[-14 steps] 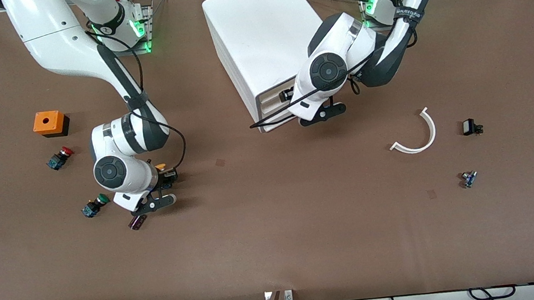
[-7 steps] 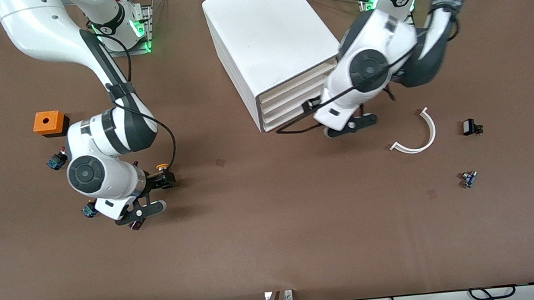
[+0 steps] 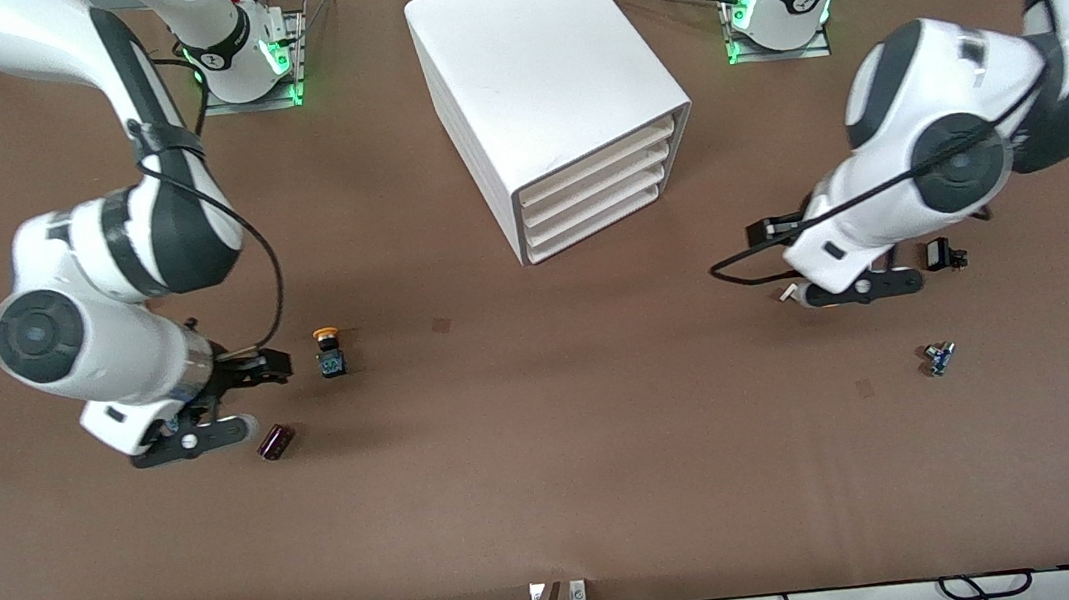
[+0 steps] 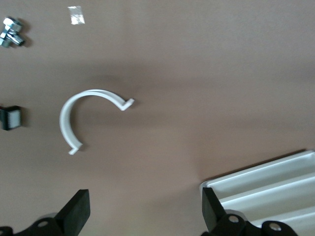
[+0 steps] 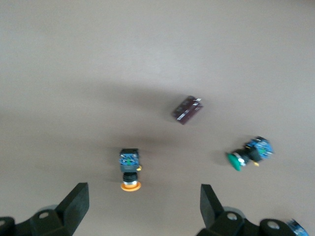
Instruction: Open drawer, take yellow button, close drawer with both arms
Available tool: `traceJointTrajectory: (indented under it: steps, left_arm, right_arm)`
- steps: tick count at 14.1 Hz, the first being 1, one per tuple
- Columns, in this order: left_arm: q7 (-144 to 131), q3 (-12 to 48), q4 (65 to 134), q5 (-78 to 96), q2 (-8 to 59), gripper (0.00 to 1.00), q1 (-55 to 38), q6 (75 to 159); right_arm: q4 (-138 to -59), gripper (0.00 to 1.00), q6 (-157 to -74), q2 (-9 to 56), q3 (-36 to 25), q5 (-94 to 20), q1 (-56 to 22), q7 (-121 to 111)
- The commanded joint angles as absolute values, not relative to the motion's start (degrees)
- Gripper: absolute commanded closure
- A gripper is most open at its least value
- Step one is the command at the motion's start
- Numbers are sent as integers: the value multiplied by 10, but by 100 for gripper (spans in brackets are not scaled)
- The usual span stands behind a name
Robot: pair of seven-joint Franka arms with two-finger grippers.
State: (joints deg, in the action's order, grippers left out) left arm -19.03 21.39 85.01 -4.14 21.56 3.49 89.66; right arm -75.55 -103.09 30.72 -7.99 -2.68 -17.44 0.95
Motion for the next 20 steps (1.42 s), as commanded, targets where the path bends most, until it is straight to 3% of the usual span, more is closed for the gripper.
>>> traceJointTrajectory:
  steps: [1,4,6,8,11,13,15,20]
  left_arm:
    - [-102,222,810,-54,211,0,73,848]
    - [6,176,829,-34,162,0,80,835]
    - [67,95,889,-2,92,0,47,851]
    - [79,35,950,1,30,0,12,900]
    - [109,11,1024,0,-32,0,3,998]
    - [90,-40,1034,1,-38,0,-41,1020]
    - [86,-42,1034,1,-37,0,-37,1021]
    - [90,-40,1020,1,-34,0,-31,990]
  right_arm:
    - [-756,0,-978,266,-100,-32,-161,-4]
    - [-739,0,-962,253,-105,-33,-146,-4]
    - [-737,0,-955,243,-105,-33,-127,-1]
    - [-737,0,-954,221,-96,-40,-90,2]
    - [-742,0,-954,190,-90,-41,-50,1]
    - [-757,0,-954,171,-84,-40,-27,-4]
    - [-778,0,-954,150,-44,-35,18,-5]
    - [-806,0,-937,124,-36,4,17,-4]
